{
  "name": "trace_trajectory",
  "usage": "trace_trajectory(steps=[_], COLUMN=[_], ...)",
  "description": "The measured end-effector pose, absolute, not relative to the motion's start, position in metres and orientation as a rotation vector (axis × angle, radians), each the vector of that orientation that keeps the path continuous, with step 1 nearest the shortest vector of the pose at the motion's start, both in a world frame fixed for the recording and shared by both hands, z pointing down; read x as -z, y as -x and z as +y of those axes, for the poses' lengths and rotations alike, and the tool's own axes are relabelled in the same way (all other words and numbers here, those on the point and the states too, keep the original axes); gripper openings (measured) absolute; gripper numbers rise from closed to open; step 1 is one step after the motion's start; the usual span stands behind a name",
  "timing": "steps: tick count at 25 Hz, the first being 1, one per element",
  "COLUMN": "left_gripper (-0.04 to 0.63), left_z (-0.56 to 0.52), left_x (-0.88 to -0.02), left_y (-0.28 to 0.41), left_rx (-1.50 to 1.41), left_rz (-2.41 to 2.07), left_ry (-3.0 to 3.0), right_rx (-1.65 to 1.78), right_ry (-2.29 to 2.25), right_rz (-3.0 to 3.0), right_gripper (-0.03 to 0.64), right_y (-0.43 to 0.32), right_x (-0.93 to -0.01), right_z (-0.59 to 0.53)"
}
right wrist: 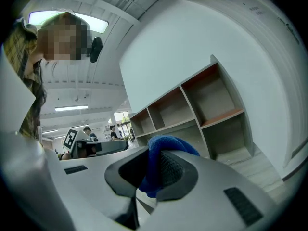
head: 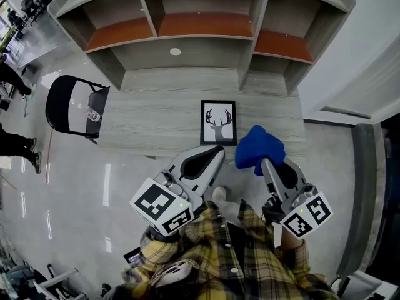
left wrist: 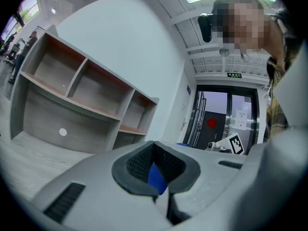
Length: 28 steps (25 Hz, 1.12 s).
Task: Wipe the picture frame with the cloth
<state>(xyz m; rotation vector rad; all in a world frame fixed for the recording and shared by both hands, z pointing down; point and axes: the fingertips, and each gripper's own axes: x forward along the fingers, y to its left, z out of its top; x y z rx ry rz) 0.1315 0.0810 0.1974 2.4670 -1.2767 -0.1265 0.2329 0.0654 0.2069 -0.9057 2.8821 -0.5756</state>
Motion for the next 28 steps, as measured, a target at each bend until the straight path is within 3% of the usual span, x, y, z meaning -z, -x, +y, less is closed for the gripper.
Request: trace_trajectory(steps=[13, 28], left_gripper=[0.006, 0.006], left_z=[0.009, -0.090], left_x=[-0.219, -0.257], left_y=[-0.073, 0.018], left_rx=[0.103, -0.099], left_rz=[-1.242, -0.935], left_ry=[-2.422, -2.496], right_rx=[0.702, 0.750], right_ry=[0.920, 1.302], right_rz=[2.875, 2.724], right_gripper=[0.048, 0.048], right_y=[-0.172, -0.080], right_x=[-0.230, -0.258], right_z=[0.002, -0.086])
